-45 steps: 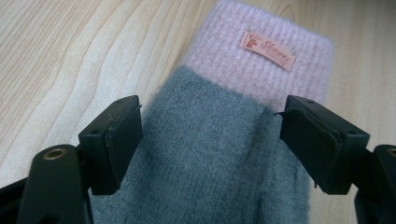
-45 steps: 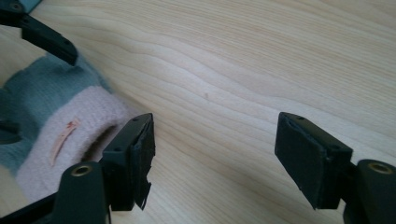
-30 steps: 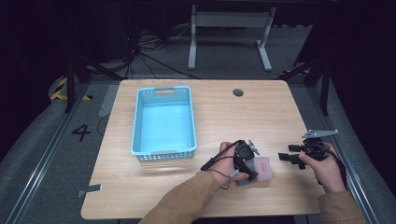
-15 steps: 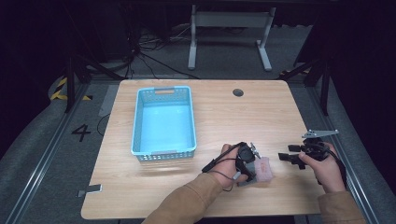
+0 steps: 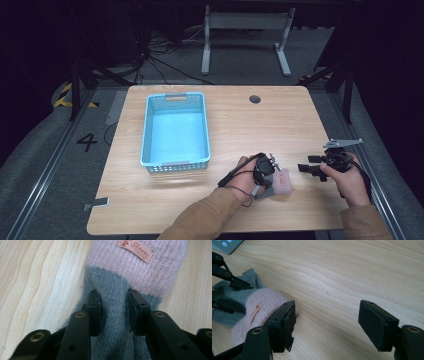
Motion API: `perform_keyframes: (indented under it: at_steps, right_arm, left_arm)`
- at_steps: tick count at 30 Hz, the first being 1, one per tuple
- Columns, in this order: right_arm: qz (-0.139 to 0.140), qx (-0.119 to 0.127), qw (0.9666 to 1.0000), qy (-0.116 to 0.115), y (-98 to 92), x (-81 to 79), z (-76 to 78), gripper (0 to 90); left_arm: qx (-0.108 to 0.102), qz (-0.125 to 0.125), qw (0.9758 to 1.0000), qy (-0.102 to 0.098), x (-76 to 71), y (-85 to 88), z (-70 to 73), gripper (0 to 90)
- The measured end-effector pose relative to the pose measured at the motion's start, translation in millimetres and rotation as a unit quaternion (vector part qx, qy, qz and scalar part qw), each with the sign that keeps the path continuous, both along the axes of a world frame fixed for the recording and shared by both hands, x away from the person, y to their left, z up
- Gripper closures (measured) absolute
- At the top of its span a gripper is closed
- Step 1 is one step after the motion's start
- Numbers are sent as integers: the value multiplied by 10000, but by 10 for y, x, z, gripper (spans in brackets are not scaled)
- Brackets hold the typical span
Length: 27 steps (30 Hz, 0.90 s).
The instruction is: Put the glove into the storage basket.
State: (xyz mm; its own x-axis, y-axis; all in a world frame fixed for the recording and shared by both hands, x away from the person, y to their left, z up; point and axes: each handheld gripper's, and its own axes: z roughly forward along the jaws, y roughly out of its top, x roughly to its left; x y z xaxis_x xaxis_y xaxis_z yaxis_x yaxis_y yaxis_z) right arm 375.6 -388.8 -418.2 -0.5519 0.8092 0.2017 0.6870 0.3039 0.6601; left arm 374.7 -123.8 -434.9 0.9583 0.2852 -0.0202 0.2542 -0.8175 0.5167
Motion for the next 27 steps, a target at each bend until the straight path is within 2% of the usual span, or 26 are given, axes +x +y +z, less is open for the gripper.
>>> perform_keyframes:
  at_steps: [2, 7, 15, 27]
  right_arm:
    - [-24, -3, 10000, -5, -16, 0, -1, 305]
    - [-36, 19, 10000, -24, -28, -1, 6, 306]
    - [-57, 37, 10000, -6, -52, 4, -2, 306]
    - [-81, 55, 10000, 2, -58, 12, -1, 306]
  left_arm:
    - [30, 4, 10000, -63, -11, -9, 5, 717]
    - [43, 32, 10000, -78, -25, -10, 35, 749]
    - [-109, 61, 9999, 111, -25, 40, 120, 772]
    - [-345, 28, 9994, 41, -18, 183, 358, 775]
